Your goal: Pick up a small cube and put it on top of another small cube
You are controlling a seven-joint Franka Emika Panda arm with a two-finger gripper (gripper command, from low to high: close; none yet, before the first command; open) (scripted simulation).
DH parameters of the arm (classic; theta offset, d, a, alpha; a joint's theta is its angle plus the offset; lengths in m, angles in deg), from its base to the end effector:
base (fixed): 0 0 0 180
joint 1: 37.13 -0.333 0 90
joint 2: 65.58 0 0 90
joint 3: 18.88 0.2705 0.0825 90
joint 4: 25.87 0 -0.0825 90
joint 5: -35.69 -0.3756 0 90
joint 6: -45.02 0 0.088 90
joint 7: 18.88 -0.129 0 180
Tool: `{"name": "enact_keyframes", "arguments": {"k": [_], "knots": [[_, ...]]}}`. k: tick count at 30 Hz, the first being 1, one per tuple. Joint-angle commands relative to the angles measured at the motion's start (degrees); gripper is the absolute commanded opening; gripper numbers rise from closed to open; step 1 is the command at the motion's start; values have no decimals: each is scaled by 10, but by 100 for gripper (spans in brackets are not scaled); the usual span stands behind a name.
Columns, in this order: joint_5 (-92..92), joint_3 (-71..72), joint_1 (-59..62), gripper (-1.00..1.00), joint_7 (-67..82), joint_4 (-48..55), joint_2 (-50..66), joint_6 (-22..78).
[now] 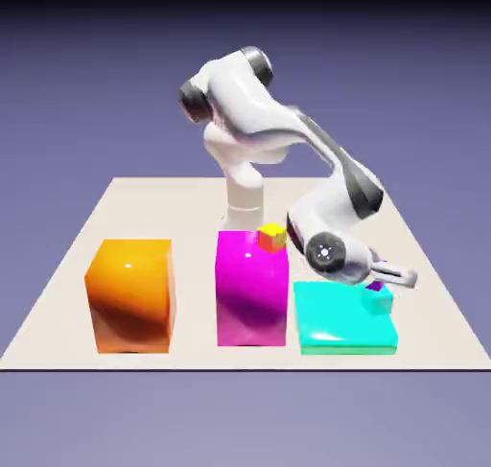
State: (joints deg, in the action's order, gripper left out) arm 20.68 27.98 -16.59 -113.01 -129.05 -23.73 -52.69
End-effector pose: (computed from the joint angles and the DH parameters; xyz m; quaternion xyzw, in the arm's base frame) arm 0.4727 0.2681 0.1983 0.7074 -0.5250 -0.4682 0.0688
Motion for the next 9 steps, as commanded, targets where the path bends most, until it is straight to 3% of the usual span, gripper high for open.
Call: {"name": "enact_keyframes", "arguments": {"k": [1, 5, 6, 9], "knots": [[1, 0, 0, -100, 0, 0, 0, 1], [-1, -5, -17, -100, 14, -68, 16, -86], [-1, -5, -17, 100, 14, -68, 16, -86], [0, -2, -7, 100, 6, -29, 7, -36]]}}
